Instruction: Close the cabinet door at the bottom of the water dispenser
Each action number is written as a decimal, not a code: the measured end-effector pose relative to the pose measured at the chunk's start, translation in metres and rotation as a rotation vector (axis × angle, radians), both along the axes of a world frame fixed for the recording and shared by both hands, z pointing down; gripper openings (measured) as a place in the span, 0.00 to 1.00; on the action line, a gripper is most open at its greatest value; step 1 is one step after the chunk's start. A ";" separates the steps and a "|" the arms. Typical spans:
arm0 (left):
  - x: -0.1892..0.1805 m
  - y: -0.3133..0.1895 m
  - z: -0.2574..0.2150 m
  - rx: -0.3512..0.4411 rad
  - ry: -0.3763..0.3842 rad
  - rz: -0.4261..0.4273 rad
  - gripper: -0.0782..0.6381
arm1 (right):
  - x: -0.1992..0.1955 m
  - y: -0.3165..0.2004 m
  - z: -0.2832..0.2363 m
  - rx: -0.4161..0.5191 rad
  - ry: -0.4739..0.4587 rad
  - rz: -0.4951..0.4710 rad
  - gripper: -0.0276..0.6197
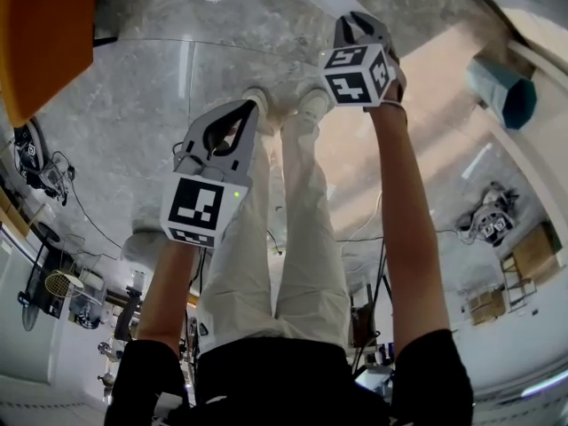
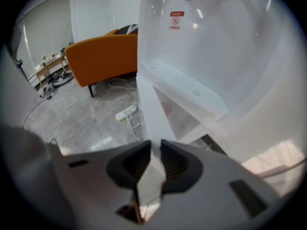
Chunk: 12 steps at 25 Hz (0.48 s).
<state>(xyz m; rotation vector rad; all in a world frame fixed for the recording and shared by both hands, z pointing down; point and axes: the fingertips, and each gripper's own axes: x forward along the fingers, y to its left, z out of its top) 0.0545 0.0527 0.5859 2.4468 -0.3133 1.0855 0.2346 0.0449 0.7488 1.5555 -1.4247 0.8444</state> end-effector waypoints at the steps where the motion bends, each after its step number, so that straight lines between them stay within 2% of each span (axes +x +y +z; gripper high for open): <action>1: 0.002 0.001 0.000 0.000 0.002 -0.001 0.12 | 0.001 0.000 0.000 0.002 0.000 0.004 0.17; 12: 0.029 -0.006 -0.003 0.023 0.010 0.035 0.12 | 0.016 -0.003 0.001 0.021 -0.011 0.069 0.18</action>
